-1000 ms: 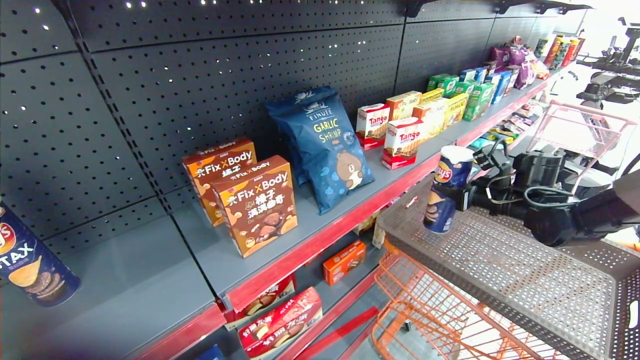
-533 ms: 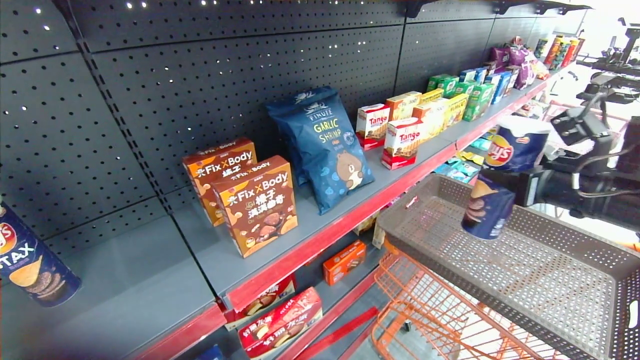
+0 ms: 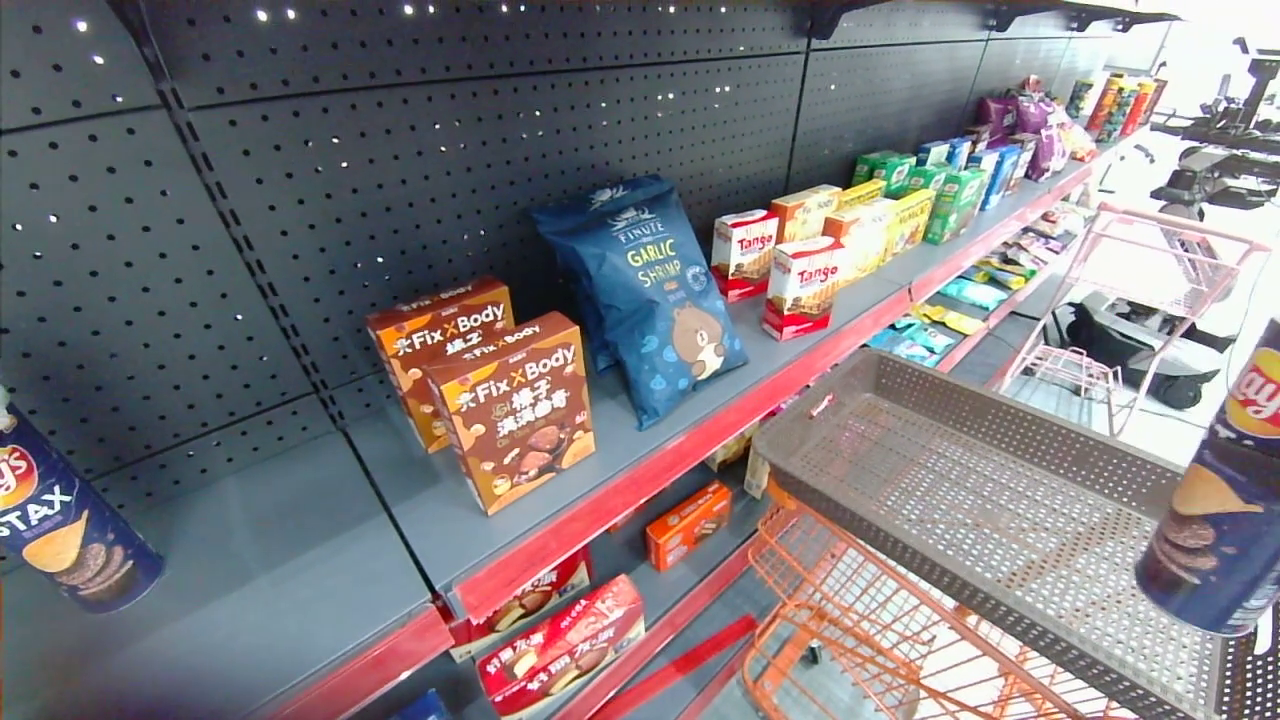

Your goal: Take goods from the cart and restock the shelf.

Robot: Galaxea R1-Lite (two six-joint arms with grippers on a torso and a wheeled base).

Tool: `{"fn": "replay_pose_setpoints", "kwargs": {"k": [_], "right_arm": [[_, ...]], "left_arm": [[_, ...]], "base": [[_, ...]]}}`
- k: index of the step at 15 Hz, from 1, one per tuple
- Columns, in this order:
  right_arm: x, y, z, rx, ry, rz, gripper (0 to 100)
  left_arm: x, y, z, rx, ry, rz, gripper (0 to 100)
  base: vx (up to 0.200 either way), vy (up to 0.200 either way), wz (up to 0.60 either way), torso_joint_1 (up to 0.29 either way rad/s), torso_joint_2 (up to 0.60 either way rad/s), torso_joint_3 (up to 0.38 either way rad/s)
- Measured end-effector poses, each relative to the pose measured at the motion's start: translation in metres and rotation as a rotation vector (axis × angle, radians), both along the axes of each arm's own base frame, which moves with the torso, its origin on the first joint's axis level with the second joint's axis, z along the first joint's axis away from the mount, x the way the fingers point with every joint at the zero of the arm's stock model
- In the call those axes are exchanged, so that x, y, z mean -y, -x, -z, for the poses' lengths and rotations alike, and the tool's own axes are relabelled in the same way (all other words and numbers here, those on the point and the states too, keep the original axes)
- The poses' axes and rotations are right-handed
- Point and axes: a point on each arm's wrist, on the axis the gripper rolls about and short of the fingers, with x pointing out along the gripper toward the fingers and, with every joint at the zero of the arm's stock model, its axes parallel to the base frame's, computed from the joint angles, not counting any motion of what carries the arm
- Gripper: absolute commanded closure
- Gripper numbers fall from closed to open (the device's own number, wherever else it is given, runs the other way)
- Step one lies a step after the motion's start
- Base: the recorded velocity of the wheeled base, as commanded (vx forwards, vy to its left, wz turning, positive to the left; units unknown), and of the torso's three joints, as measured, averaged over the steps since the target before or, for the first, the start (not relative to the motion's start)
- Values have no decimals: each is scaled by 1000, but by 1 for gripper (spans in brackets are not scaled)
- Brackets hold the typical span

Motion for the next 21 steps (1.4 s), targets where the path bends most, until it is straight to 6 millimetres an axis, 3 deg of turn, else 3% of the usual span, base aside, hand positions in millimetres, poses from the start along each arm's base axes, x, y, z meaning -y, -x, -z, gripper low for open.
{"fn": "replay_pose_setpoints", "kwargs": {"k": [5,21], "right_arm": [[2,18,-6,66,-2,25,100],[1,22,-5,69,-15,17,100]], "left_arm": [[0,0,0,0,0,-1,0],[0,0,0,0,0,0,0]], "base": [[0,0,600,1,3,5],[0,0,600,3,2,3]]}}
